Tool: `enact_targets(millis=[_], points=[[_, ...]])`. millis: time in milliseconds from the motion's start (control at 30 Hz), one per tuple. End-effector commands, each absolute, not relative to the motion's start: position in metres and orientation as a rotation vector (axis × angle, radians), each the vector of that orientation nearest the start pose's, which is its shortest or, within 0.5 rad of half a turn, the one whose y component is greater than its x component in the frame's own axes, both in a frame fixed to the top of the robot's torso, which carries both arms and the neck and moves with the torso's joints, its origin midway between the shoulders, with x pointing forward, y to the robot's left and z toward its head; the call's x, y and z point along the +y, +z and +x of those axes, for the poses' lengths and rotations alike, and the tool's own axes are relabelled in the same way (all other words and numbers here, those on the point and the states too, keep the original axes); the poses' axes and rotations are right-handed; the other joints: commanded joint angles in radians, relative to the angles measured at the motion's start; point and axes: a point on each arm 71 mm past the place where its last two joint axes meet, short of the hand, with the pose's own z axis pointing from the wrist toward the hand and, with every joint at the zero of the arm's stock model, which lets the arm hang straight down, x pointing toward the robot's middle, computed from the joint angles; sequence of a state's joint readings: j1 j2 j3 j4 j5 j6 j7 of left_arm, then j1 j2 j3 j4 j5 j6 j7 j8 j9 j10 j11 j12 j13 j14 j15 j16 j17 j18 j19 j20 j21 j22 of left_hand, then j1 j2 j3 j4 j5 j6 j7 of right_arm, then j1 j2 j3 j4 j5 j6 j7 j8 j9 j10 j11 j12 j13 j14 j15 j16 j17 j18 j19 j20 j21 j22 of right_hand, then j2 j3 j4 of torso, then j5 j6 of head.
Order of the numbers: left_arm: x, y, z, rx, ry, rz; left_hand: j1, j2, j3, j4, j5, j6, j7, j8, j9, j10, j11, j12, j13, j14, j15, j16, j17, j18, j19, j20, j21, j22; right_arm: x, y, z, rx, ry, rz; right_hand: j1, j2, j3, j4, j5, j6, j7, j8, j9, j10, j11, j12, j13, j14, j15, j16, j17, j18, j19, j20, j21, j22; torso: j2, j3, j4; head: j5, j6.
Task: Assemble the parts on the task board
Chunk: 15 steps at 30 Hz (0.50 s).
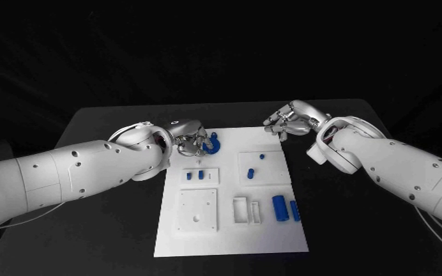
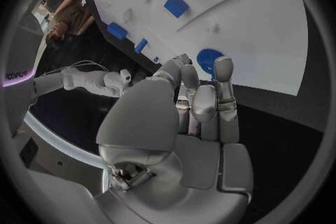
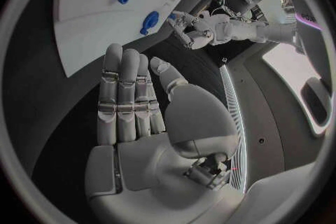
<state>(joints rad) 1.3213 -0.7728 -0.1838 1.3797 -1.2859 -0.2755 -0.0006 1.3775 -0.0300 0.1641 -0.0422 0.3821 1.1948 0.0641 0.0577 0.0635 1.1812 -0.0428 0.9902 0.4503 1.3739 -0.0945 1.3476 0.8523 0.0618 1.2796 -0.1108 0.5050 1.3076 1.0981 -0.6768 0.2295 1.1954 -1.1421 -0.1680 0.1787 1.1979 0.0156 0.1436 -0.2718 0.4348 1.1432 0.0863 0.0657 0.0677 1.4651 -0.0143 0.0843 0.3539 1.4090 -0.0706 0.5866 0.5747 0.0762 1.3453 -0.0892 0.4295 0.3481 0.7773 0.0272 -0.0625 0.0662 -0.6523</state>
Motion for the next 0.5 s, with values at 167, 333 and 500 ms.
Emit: enact_targets(millis=[167, 333, 500], points=[[0.217, -0.186, 0.512, 1.756, -0.762, 0.020, -0.004, 0.012, -0.004, -0.008, -0.007, 0.002, -0.002, 0.005, 0.001, 0.012, 0.000, 0.005, 0.005, 0.008, 0.000, 0.008, 0.010, 0.003, -0.005, 0.000, 0.012, 0.021, -0.212, -0.168, 0.548, 1.605, 0.999, 0.159, -0.011, 0.002, -0.005, 0.001, 0.003, -0.009, 0.001, -0.003, -0.001, 0.044, -0.005, -0.004, 0.001, -0.010, 0.000, 0.004, -0.001, -0.009, 0.007, 0.000, -0.004, -0.001, 0.000, -0.0001, 0.0001, 0.000, -0.004], [0.222, -0.190, 0.512, 1.756, -0.779, -0.003, -0.004, 0.014, -0.007, -0.013, -0.008, 0.004, -0.003, 0.005, 0.001, 0.015, 0.000, 0.008, 0.012, 0.012, 0.000, 0.014, 0.023, 0.004, -0.004, 0.000, 0.022, 0.021, -0.212, -0.168, 0.548, 1.605, 0.998, 0.159, -0.012, 0.003, -0.008, 0.001, 0.005, -0.009, 0.000, -0.003, -0.001, 0.044, -0.005, -0.005, 0.000, -0.010, 0.000, 0.005, -0.002, -0.009, 0.009, 0.000, -0.009, 0.000, 0.000, -0.0008, -0.0004, 0.001, -0.006], [0.223, -0.198, 0.511, 1.763, -0.808, -0.022, -0.005, 0.016, -0.009, -0.019, -0.010, 0.002, -0.002, 0.005, 0.001, 0.015, 0.001, 0.010, 0.019, 0.013, 0.001, 0.016, 0.030, 0.006, -0.006, 0.001, 0.033, 0.021, -0.213, -0.168, 0.548, 1.605, 0.997, 0.160, -0.012, 0.003, -0.008, 0.001, 0.005, -0.009, 0.000, -0.003, -0.001, 0.044, -0.005, -0.005, 0.000, -0.010, 0.000, 0.005, -0.002, -0.009, 0.009, 0.000, -0.009, 0.000, 0.000, -0.0002, -0.0004, 0.003, -0.010]])
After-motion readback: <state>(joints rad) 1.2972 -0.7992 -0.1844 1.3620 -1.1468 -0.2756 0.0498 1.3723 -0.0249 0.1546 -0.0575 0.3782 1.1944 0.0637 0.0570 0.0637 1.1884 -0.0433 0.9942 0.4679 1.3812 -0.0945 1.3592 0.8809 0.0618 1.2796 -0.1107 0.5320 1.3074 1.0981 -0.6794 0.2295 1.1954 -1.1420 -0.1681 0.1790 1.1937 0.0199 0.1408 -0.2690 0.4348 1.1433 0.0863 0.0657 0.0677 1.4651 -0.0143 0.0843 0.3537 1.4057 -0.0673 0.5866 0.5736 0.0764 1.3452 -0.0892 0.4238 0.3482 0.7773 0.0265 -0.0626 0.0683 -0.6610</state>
